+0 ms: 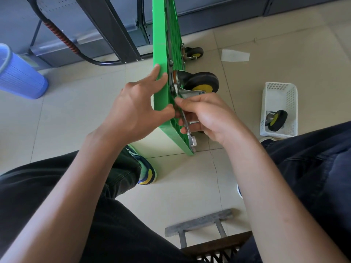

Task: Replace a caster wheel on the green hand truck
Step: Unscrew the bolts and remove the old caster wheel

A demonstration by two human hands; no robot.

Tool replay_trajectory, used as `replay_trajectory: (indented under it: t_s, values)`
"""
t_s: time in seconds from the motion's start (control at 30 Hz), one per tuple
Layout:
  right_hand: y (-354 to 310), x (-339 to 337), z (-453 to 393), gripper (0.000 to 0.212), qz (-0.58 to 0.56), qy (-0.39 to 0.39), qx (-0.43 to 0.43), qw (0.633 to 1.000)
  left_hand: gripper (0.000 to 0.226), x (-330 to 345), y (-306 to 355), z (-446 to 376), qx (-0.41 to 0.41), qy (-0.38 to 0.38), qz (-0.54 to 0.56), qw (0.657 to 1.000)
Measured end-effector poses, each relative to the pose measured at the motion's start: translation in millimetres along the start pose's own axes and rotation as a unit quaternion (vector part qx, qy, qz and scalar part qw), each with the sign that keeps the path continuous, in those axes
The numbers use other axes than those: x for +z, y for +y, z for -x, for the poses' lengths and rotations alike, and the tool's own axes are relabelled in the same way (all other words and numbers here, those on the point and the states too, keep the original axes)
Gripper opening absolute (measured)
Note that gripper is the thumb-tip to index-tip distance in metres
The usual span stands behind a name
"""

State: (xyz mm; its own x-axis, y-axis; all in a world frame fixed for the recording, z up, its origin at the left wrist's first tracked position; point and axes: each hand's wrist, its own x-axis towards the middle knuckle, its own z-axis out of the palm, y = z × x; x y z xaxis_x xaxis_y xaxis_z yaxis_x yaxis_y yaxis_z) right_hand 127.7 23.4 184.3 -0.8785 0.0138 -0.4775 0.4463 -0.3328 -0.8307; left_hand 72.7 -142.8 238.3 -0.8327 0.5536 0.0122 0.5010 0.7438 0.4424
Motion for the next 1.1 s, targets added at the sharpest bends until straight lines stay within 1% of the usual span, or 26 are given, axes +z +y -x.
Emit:
replay_trajectory:
  t_s: [0.17, 0.33, 0.47, 0.5, 0.53, 0.6, 0.63, 0.7, 0.83, 0.9, 1.03, 1.1]
  values:
    - [-5.2, 4.9, -3.8, 0.027, 0.031, 0.011, -0.009, 0.999, 0.085, -0.5, 0.3, 0.8, -0.005, 0.000, 0.005, 1.000]
    - [0.4, 2.9, -7.2, 0.020, 0.040, 0.015, -0.006, 0.999, 0.083, -0.9, 1.9, 1.7, -0.009, -0.004, 0.005, 1.000]
    - [11.4, -2.8, -12.2, 0.018, 0.104, 0.028, -0.029, 0.994, 0.078, -1.2, 3.0, 1.9, -0.015, -0.007, -0.003, 1.000]
    - [16.1, -3.2, -14.1, 0.018, 0.140, 0.037, -0.056, 0.988, 0.078, -1.2, 3.2, 1.7, -0.016, -0.008, -0.005, 1.000]
    - [21.8, -2.9, -16.8, 0.017, 0.198, 0.054, -0.101, 0.974, 0.078, -1.2, 3.3, 1.6, -0.017, -0.009, -0.007, 1.000]
    - [35.6, 0.6, -24.2, 0.017, 0.315, 0.098, -0.187, 0.925, 0.078, -1.2, 3.3, 1.4, -0.020, -0.010, -0.007, 1.000]
    - [41.9, 2.9, -27.9, 0.019, 0.346, 0.120, -0.210, 0.906, 0.078, -1.2, 3.3, 1.5, -0.022, -0.010, -0.006, 1.000]
    - [49.8, 4.0, -35.1, 0.020, 0.375, 0.153, -0.241, 0.882, 0.077, -1.3, 3.0, 1.5, -0.025, -0.010, -0.003, 1.000]
    - [53.2, -0.6, -47.3, 0.018, 0.427, 0.188, -0.291, 0.835, 0.075, -1.1, 2.2, 1.6, -0.016, -0.007, 0.008, 1.000]
    - [54.0, -2.0, -52.4, 0.017, 0.445, 0.196, -0.295, 0.823, 0.075, -1.1, 2.1, 1.7, -0.011, -0.005, 0.008, 1.000]
    - [55.0, -3.3, -56.6, 0.020, 0.443, 0.182, -0.298, 0.826, 0.076, -1.8, 2.3, 1.8, -0.017, -0.009, 0.011, 1.000]
    - [52.1, -6.3, -53.8, 0.020, 0.452, 0.175, -0.301, 0.821, 0.076, -1.8, 2.6, 1.4, -0.013, -0.010, 0.013, 1.000]
